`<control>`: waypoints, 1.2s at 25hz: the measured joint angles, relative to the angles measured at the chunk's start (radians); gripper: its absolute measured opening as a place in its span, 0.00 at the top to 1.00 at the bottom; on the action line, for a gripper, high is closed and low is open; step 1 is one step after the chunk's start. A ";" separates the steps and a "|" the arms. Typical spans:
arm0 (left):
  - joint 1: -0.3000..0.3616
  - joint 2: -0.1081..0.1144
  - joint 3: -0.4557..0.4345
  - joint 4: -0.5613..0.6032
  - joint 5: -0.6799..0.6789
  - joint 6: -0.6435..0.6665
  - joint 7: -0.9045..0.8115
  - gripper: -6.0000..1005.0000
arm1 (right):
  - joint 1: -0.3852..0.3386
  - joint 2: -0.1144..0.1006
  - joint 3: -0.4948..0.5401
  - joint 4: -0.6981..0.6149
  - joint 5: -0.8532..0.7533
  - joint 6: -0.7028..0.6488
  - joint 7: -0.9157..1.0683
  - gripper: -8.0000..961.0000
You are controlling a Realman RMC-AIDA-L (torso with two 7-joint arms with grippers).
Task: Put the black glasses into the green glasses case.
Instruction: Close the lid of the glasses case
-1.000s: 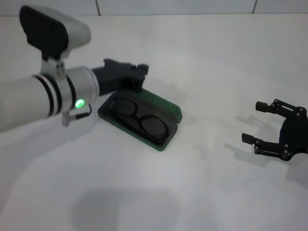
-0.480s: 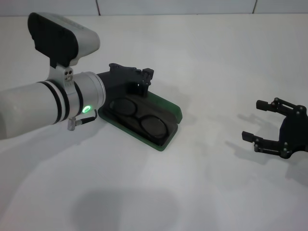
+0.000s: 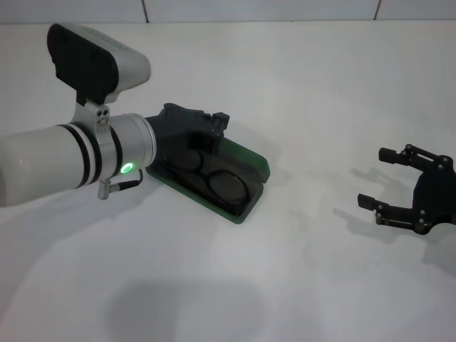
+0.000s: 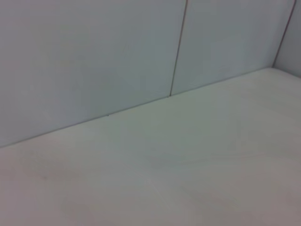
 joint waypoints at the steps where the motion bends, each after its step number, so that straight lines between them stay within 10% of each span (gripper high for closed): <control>1: 0.000 0.000 0.000 0.000 0.006 0.002 -0.001 0.85 | 0.000 0.000 0.000 0.000 0.000 0.001 0.000 0.15; 30: 0.026 0.002 -0.031 -0.028 0.042 0.031 0.042 0.85 | 0.001 0.002 -0.006 -0.005 0.000 0.004 0.000 0.15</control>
